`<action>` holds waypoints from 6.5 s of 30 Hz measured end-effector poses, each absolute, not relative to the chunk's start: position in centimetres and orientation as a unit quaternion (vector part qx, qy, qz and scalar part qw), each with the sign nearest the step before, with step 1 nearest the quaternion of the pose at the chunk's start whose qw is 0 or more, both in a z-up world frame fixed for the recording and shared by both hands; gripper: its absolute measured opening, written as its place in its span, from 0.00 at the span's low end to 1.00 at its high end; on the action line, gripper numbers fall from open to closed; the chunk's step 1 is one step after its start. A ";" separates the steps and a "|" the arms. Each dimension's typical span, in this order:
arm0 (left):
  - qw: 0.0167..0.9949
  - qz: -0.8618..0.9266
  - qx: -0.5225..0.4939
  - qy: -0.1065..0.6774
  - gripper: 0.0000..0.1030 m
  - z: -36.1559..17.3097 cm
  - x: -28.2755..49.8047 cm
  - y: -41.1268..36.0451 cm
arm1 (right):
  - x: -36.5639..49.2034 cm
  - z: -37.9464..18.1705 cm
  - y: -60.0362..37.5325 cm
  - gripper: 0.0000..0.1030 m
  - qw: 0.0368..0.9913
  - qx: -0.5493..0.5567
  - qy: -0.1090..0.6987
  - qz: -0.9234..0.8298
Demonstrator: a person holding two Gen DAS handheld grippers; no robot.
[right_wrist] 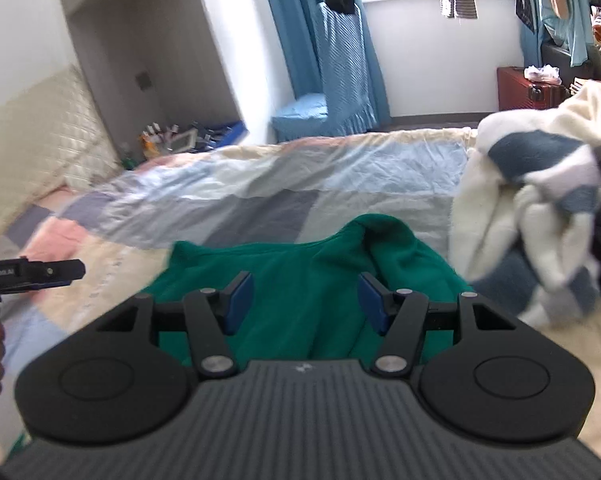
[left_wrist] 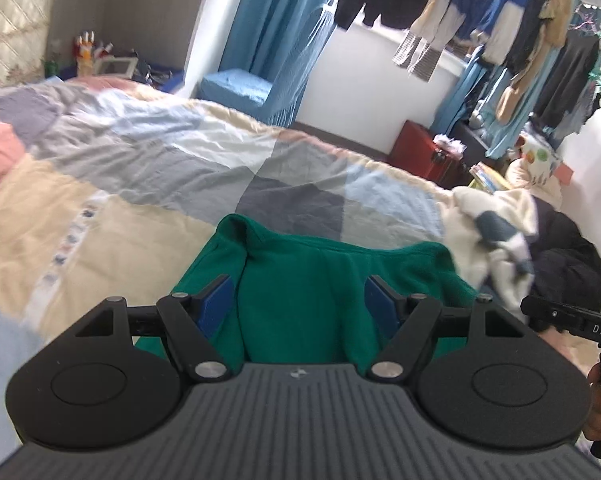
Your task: Fold large clothes
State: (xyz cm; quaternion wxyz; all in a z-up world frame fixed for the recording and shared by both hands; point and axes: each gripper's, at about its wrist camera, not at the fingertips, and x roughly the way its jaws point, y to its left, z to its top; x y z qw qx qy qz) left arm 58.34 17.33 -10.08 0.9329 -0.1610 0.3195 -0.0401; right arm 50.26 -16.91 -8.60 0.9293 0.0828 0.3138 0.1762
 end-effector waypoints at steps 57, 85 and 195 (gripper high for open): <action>0.867 0.117 -0.170 0.453 0.74 -19.2 27.1 24.4 | 22.2 -13.6 -15.5 0.58 0.899 0.118 0.372 0.199; 0.833 0.091 -0.301 0.455 0.30 -21.9 28.2 26.1 | 23.6 -16.0 -15.8 0.58 0.878 0.134 0.418 0.190; 0.936 0.006 -0.148 0.318 0.54 -7.5 29.2 5.1 | 24.2 -14.3 -22.3 0.58 0.933 0.148 0.296 0.140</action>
